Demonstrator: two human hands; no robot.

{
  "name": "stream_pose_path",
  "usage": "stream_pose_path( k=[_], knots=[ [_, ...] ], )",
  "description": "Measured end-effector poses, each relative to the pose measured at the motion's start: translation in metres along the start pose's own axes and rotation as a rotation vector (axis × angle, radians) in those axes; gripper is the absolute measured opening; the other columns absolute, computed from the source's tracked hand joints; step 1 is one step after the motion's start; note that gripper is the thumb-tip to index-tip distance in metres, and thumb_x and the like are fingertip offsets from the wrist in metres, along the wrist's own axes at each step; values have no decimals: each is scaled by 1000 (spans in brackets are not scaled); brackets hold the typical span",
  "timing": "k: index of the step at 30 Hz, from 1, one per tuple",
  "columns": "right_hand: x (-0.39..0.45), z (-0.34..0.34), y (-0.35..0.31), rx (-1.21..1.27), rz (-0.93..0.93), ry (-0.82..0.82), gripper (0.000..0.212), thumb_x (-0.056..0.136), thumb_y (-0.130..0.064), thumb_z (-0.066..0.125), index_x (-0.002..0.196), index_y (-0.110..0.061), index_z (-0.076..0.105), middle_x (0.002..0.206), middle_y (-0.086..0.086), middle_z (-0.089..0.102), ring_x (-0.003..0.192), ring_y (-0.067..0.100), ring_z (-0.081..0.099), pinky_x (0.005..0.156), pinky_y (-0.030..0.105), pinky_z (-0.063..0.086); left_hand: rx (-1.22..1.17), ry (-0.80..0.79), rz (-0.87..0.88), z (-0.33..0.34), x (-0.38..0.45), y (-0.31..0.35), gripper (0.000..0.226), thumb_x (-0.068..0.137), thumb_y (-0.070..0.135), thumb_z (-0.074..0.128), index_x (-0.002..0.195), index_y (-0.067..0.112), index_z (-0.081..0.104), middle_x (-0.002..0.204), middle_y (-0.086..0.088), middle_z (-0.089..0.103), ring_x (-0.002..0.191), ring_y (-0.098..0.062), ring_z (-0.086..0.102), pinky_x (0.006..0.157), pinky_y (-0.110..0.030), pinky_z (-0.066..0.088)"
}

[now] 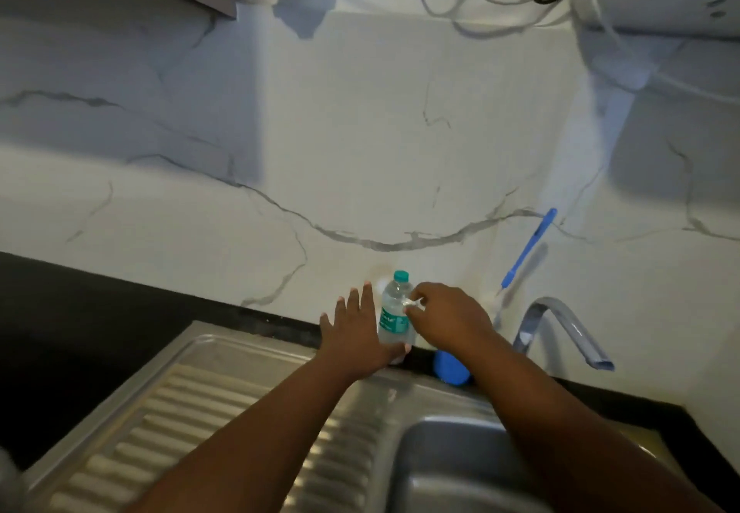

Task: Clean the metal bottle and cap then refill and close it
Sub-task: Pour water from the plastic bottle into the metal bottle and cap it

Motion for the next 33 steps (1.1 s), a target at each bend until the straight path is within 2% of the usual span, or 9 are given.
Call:
stream_pose_path(
  k=[4,8,11,14,16,20,24,30,33],
  knots=[
    [57,7,-4,46,43,22,29,91,-35,52,115,-21,60,116,3,63,101,19,58,79,29,44,-166,-8,-31,17,48,-16,128,64,74,70,155,18,0,158,-11,22,143,-30,29,114,-49,32],
    [100,25,-3,33,51,15,46,92,-46,52,129,-17,55,134,4,54,121,22,50,99,33,39,-306,-16,-20,44,87,-14,126,40,88,66,144,25,29,138,0,49,124,-22,50,101,-45,47],
    [119,44,4,62,92,0,43,93,-42,53,120,-9,60,126,8,59,116,23,54,98,30,38,-460,-57,-56,73,110,-13,98,48,82,68,125,25,45,115,5,60,106,-17,62,88,-39,54],
    [123,48,12,151,88,91,30,92,-36,56,100,-9,63,104,7,64,93,20,58,74,22,39,-606,-52,-63,80,111,-12,59,71,51,77,111,20,45,93,9,59,89,-15,64,76,-33,53],
    [120,51,16,241,107,110,22,91,-35,55,89,-14,59,92,3,60,79,15,52,59,20,36,-631,9,-42,78,109,-12,57,75,44,77,117,18,50,100,7,62,92,-15,63,83,-36,53],
    [108,51,15,214,41,134,21,92,-31,50,99,-13,59,102,6,57,92,21,54,71,25,36,-621,70,0,68,96,-9,64,75,40,78,127,18,48,111,6,58,97,-13,57,86,-32,49],
    [87,39,16,243,-48,128,18,92,-21,54,104,-14,65,100,2,59,95,18,55,77,22,37,-647,65,39,54,73,-9,63,58,60,71,109,29,53,101,10,62,88,-9,63,81,-37,56],
    [41,9,-23,453,-284,-17,32,87,2,55,102,-22,69,107,-6,67,92,10,60,82,19,46,-785,53,74,21,19,-16,51,72,29,83,111,26,49,99,8,64,87,-8,65,77,-27,54],
    [18,-4,-48,482,-352,-84,37,88,-12,61,119,-32,62,124,-11,60,95,12,59,86,21,46,-843,65,77,5,-11,-21,53,73,28,83,113,28,48,100,11,64,89,-6,65,77,-23,52]
  ],
)
Point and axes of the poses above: each hand's wrist, its own x-axis towards the middle knuckle, its own z-axis out of the palm, y = z × x, the point moved 8 cm from there along x, towards the middle knuckle
